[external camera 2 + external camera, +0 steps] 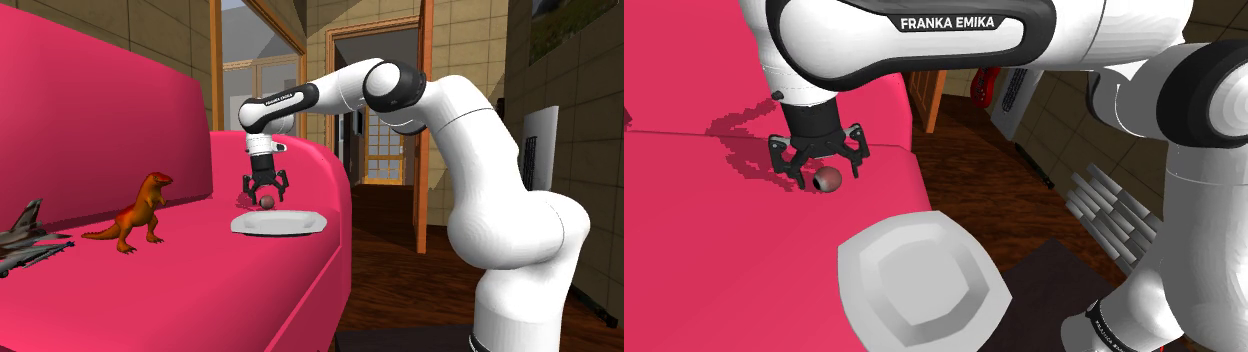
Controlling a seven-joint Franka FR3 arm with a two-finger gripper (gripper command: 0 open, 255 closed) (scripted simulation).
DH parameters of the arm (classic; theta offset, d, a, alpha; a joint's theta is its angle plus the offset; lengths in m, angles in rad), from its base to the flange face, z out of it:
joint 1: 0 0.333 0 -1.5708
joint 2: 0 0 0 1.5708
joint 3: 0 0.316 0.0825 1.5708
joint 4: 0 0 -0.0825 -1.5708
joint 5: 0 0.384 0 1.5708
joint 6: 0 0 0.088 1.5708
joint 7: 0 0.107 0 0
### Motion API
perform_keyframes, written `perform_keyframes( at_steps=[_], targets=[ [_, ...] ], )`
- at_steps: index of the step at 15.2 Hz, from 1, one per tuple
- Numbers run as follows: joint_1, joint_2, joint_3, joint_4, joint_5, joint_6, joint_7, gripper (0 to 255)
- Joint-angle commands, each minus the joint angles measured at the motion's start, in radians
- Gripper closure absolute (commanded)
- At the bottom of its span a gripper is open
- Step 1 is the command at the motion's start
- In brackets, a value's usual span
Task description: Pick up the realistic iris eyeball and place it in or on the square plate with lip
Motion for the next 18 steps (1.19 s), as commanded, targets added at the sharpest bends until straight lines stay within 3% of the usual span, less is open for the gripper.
perform_keyframes(
  at_steps=[1, 2, 11, 18],
  targets=[
    [0.0, 0.0, 0.0, 0.0, 0.0, 0.0, 0.0, 0],
    [0.0, 0.0, 0.0, 0.0, 0.0, 0.0, 0.0, 255],
    [0.0, 0.0, 0.0, 0.0, 0.0, 0.0, 0.0, 255],
    [0.018, 0.002, 0.002, 0.1, 0.002, -0.095, -0.011, 255]
  ],
)
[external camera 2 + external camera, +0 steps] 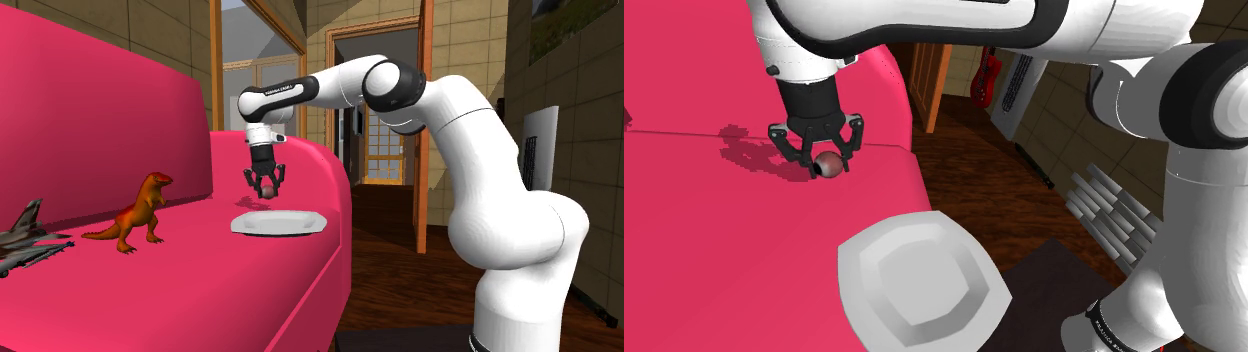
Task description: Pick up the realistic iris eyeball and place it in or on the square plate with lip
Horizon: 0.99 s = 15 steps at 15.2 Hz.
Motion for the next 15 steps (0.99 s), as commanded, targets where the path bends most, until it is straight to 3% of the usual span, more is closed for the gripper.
perform_keyframes(
  at_steps=[1, 10, 15],
  targets=[
    [0.007, 0.004, 0.0, 0.034, -0.001, -0.03, -0.004, 255],
    [0.052, 0.04, -0.005, 0.22, -0.016, -0.174, -0.02, 255],
    [-0.05, -0.218, 0.048, -0.174, 0.094, -0.029, 0.021, 255]
  ],
)
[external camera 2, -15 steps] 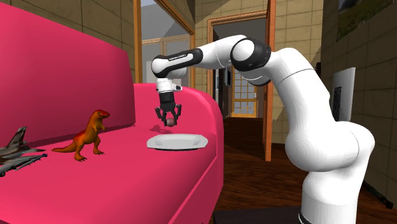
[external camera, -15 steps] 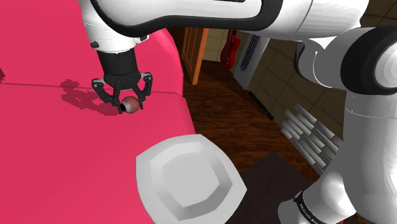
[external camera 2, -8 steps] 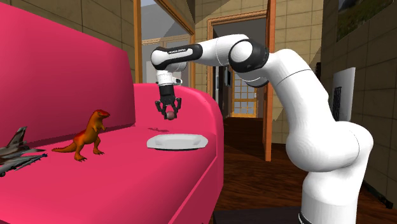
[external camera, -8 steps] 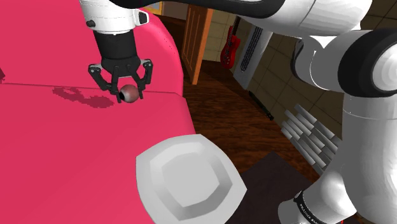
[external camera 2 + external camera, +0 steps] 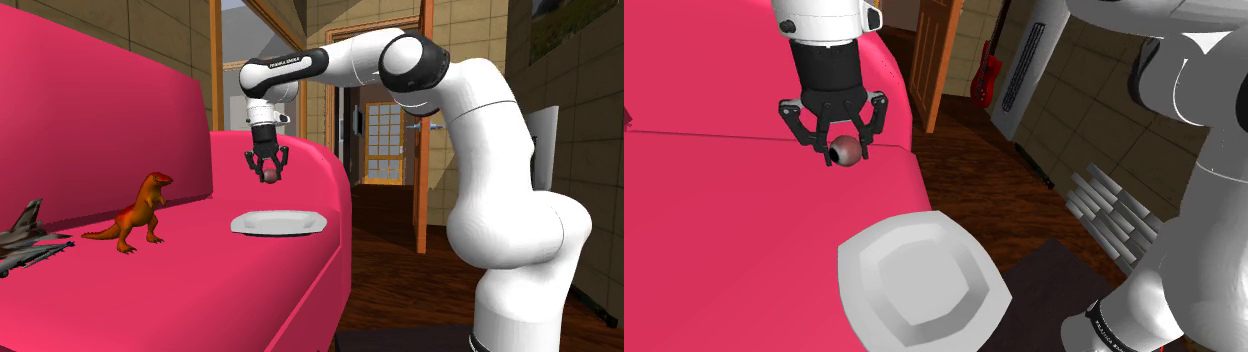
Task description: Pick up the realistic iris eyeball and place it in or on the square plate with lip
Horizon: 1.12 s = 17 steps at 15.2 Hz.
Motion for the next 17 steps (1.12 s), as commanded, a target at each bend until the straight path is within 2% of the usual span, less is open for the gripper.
perform_keyframes(
  at_steps=[1, 7, 13, 17],
  targets=[
    [-0.026, -0.092, 0.017, -0.13, 0.044, 0.046, 0.012, 255],
    [-0.062, -0.343, 0.045, -0.422, 0.181, 0.128, 0.011, 255],
    [-0.038, -0.576, 0.049, -0.642, 0.317, 0.156, 0.0, 255],
    [-0.029, -0.6, 0.05, -0.703, 0.333, 0.197, 0.001, 255]
  ],
)
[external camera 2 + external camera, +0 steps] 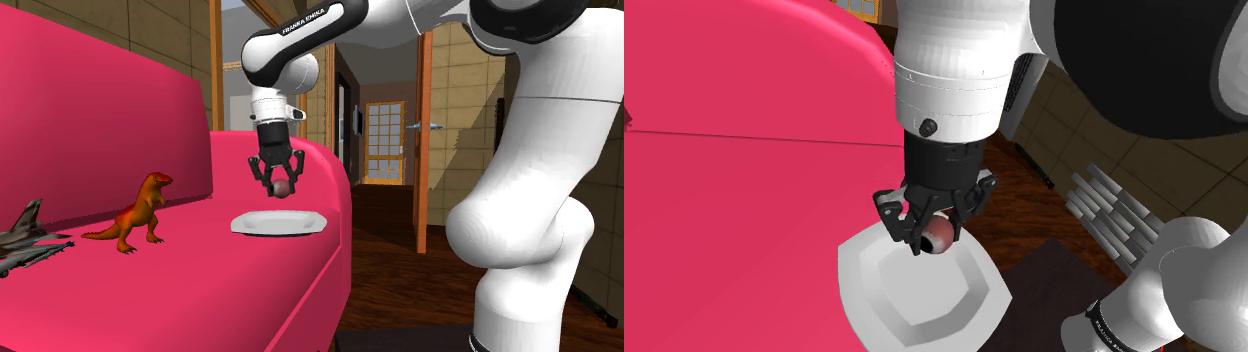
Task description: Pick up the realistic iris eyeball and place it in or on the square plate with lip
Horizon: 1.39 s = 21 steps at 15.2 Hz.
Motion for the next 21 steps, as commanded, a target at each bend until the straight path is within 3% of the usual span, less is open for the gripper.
perform_keyframes(
  at_steps=[1, 9, 17, 18, 21],
  targets=[
    [0.002, 0.0, 0.003, -0.026, 0.002, 0.026, 0.003, 255],
    [0.004, 0.022, 0.016, -0.118, -0.004, 0.137, 0.013, 255],
    [0.004, 0.022, 0.016, -0.118, -0.004, 0.137, 0.013, 255],
    [0.004, 0.022, 0.016, -0.118, -0.004, 0.137, 0.013, 0],
    [0.004, 0.022, 0.016, -0.118, -0.004, 0.137, 0.013, 0]
  ],
)
